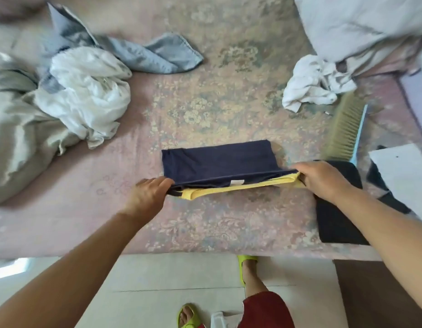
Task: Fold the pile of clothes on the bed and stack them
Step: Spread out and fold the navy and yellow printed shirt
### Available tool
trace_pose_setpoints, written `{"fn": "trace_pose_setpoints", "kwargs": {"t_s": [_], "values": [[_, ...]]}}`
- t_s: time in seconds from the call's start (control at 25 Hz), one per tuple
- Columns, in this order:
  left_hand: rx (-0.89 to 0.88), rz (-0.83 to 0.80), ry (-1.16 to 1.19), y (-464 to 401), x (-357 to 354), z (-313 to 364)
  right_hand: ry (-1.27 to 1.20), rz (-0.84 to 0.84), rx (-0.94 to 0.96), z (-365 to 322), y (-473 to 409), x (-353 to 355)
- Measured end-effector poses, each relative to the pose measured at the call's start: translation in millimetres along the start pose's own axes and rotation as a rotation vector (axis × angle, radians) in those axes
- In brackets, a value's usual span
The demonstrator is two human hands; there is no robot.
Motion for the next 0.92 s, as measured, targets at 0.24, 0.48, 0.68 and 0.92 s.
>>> {"fn": "trace_pose_setpoints", "kwargs": {"t_s": [0.24,0.48,0.68,0.92], "values": [[0.326,0.028,0.336,-76,250,-39,-0.102,0.151,0.036,-28,1,266],[0.497,0.026,0.275,-136,387,-43,-0.075,0.218,0.075,-43,11,413],[0.506,0.072,0.276,-146,438,-45,-0.095,0.219,0.099,-41,9,467],[0.555,0.090,0.292,-160,434,-75,-0.042,0.246,0.021,-53,-24,469]]}}
Point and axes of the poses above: each hand's wrist, its own y-axis away from the middle knuckle, its own x-axis out of the back of the hand, z = x × y, the point moved 6 cm from there along -y, towards the middle knuckle, and after that the axes turned 13 degrees about -z, right-handed, at the moved point
